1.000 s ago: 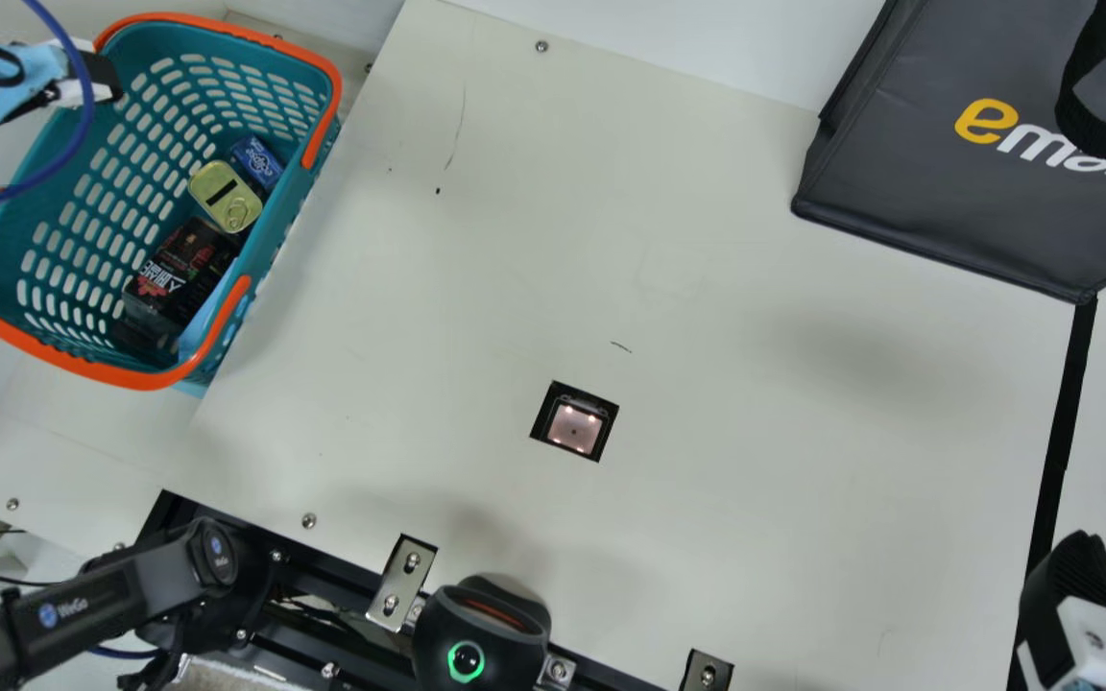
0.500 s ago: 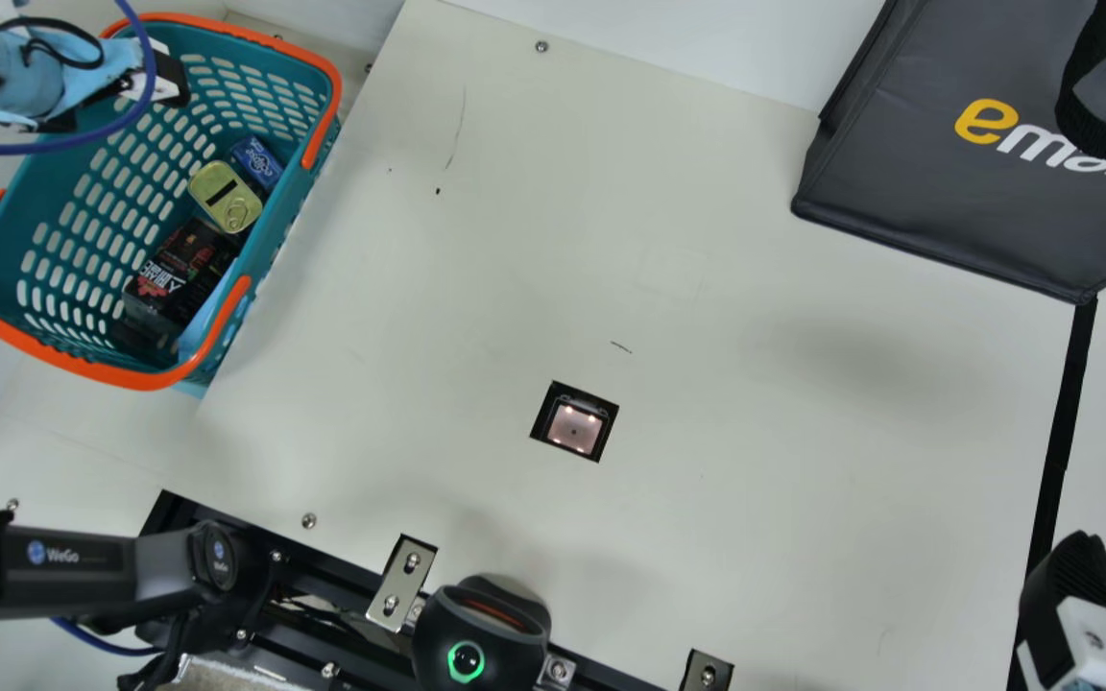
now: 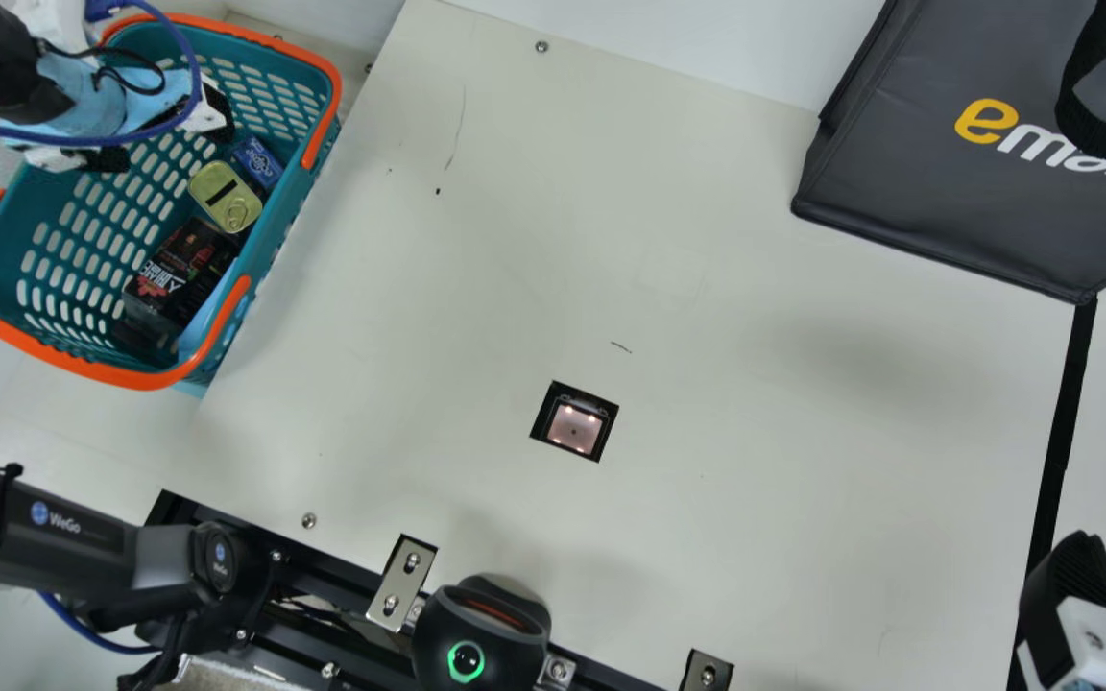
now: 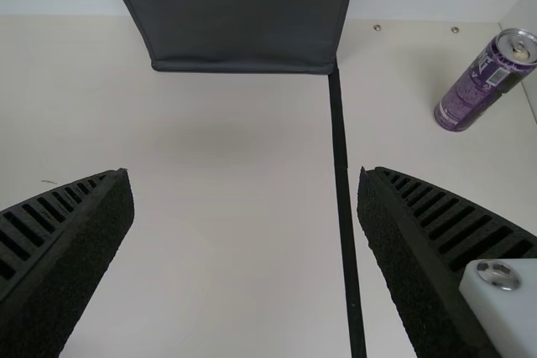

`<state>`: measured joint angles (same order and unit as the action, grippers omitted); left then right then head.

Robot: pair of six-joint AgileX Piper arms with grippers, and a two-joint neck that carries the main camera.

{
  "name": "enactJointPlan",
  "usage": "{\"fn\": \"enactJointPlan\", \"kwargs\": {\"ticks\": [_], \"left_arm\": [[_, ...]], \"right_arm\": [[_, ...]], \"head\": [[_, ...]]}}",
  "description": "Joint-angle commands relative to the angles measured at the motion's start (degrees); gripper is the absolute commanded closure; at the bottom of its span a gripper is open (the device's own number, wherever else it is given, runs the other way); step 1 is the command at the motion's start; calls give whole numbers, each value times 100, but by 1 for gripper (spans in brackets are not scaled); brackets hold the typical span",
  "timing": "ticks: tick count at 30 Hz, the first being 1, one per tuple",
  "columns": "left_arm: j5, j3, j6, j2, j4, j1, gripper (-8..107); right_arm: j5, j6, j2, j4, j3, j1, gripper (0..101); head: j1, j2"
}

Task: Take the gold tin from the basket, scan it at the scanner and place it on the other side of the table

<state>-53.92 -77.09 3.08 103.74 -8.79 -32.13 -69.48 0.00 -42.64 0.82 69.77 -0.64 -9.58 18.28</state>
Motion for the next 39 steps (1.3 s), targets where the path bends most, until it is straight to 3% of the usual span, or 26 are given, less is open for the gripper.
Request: {"fn": "enactJointPlan", "kwargs": {"ticks": [1,22,39], "left_arm": [[43,71,-146,51,34,21,9],[544,737,-1125,423,403,157,9],[1413,447,-1612,1087,1285,449,9]], "right_arm": [[0,0,0,0,0,0,6],[0,0,0,0,0,0,6],[0,0,0,0,0,0,6]], "head": [[166,14],[166,14],[166,14]]}}
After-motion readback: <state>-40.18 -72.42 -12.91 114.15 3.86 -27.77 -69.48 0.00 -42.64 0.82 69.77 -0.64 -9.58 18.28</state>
